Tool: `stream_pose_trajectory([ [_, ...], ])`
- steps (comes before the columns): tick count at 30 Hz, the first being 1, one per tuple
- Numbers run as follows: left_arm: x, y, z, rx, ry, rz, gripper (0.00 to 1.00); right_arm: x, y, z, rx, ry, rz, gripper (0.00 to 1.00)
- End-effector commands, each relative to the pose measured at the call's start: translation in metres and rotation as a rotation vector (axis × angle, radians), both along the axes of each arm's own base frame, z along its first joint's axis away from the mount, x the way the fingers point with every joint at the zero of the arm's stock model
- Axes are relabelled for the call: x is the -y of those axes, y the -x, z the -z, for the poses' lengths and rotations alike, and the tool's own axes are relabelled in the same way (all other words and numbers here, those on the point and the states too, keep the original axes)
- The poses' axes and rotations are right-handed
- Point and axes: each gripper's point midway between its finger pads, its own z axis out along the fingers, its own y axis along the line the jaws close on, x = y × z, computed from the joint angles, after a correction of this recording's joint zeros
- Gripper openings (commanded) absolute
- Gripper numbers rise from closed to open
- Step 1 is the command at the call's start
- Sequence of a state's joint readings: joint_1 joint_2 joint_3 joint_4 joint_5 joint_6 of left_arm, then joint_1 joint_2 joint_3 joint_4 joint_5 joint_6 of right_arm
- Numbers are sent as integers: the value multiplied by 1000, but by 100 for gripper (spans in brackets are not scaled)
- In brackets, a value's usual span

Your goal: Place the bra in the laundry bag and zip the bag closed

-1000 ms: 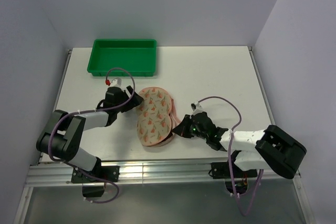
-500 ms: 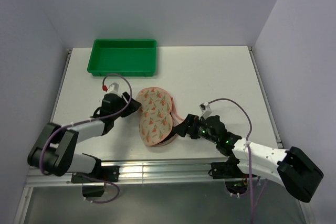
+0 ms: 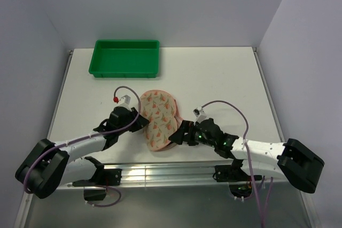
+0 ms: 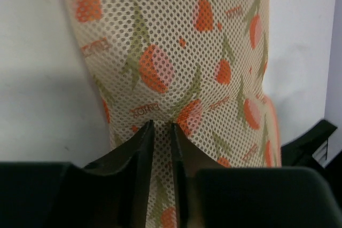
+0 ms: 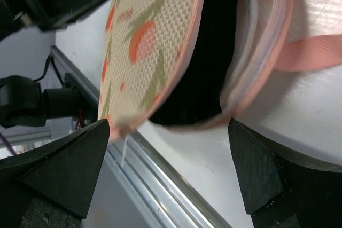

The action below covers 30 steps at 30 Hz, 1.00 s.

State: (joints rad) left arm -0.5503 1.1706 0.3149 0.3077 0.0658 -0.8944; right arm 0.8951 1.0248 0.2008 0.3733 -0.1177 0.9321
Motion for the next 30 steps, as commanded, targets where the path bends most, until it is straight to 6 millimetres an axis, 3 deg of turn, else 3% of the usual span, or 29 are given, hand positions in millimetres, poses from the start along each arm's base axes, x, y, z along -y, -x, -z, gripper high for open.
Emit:
stream_pose_trajectory([
  [1,20,6,-5,-22,13,5,24,-8,-16,-8,14,4,55,100],
  [7,32,12,-3,-55,19,-4,21,-7,-30,2,16,39,90,100],
  [11,52,20,-5,-65,40,36,21,1,-41,15,0,84,126,98],
  [12,54,21,-6,-64,40,39,21,4,-44,18,4,97,134,94],
  [14,52,17,-11,-45,17,32,28,16,-53,24,12,129,162,74],
  [16,45,8,-21,1,-33,12,37,25,-59,27,24,158,173,51],
  [17,41,-5,-35,39,-44,-25,48,25,-59,30,20,171,150,44],
  [18,36,-10,-39,57,-71,-27,53,29,-66,29,35,205,137,30],
  [19,33,-15,-45,67,-74,-37,57,30,-68,30,37,222,122,25],
  [22,0,-49,-69,127,-84,-136,71,29,-75,28,75,291,47,17],
  [26,-44,-79,-70,159,-118,-228,78,31,-77,24,110,347,-52,12],
  [30,-52,-86,-57,162,-118,-180,81,28,-66,21,104,363,-201,11],
])
